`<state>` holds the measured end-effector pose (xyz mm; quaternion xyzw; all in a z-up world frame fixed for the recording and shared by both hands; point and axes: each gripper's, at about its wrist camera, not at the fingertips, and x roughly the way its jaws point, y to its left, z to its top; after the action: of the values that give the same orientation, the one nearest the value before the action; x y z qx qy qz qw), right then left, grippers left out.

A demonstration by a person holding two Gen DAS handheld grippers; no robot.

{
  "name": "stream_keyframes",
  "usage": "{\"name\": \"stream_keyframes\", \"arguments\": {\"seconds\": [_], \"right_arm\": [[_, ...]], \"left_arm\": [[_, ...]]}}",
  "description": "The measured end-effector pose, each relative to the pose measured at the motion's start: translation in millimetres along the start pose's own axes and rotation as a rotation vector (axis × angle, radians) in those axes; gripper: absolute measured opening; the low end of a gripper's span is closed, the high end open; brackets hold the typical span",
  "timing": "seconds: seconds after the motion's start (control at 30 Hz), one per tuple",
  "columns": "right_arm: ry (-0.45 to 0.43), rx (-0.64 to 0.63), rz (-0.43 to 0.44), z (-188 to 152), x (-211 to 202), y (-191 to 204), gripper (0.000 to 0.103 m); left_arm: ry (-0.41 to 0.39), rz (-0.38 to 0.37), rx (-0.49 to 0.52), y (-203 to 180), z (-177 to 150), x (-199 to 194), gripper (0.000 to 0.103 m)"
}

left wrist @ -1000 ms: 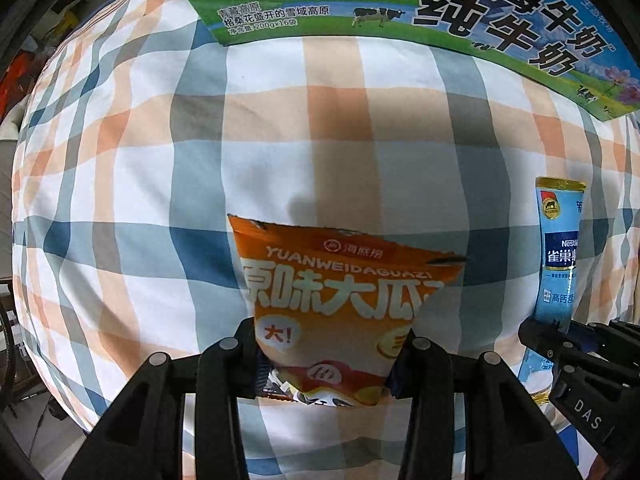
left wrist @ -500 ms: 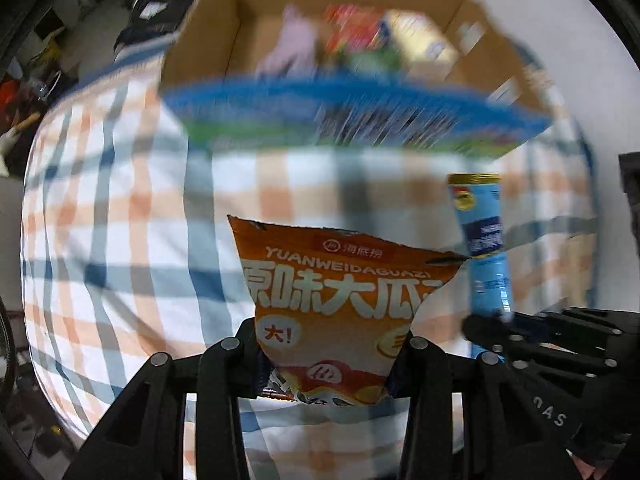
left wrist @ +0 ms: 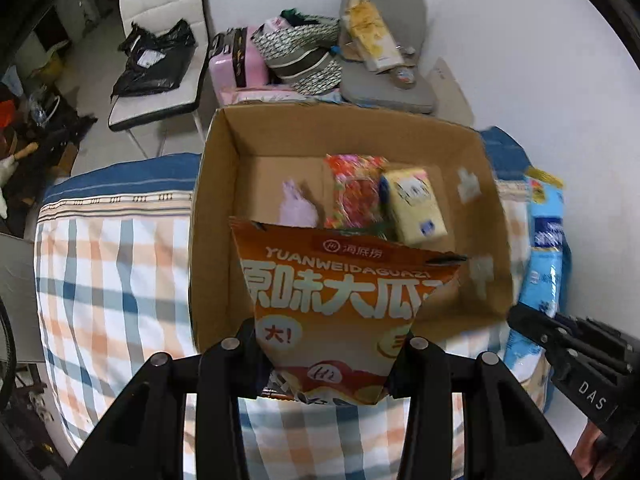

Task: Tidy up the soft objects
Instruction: 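Lower both items into the box and open both tools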

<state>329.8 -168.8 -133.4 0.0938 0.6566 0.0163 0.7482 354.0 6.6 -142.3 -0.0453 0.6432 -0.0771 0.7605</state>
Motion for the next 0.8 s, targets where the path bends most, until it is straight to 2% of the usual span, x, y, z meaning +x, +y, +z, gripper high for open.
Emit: {"name": "stream_keyframes", "arguments": {"seconds": [0.17,0.3,0.43,0.63,0.73,0.8], "right_arm": [[0.045,0.049,-0.041,37,33,-12,0.018],[0.083,0.079,-0.080,52,65,-22,0.018],[0.112,0.089,-0.110,59,90,-31,0.018],[0.136,0.091,-0.155,66,107,-35,0.019],[0.143,0.078,-0.172,68,109,-35,0.021],[0.145,0.080,-0.169,69,111,-36,0.032]], "left_arm": [[0.036,0.039,-0.004,7,46,32,0.039],[0.090,0.051,-0.018,16,75,65,0.039],[0.120,0.077,-0.013,19,92,92,0.039],[0.150,0.088,-0.036,26,107,116,0.040],[0.159,0.103,-0.056,31,113,124,0.042],[0.166,0.093,-0.078,35,118,127,0.046]]}}
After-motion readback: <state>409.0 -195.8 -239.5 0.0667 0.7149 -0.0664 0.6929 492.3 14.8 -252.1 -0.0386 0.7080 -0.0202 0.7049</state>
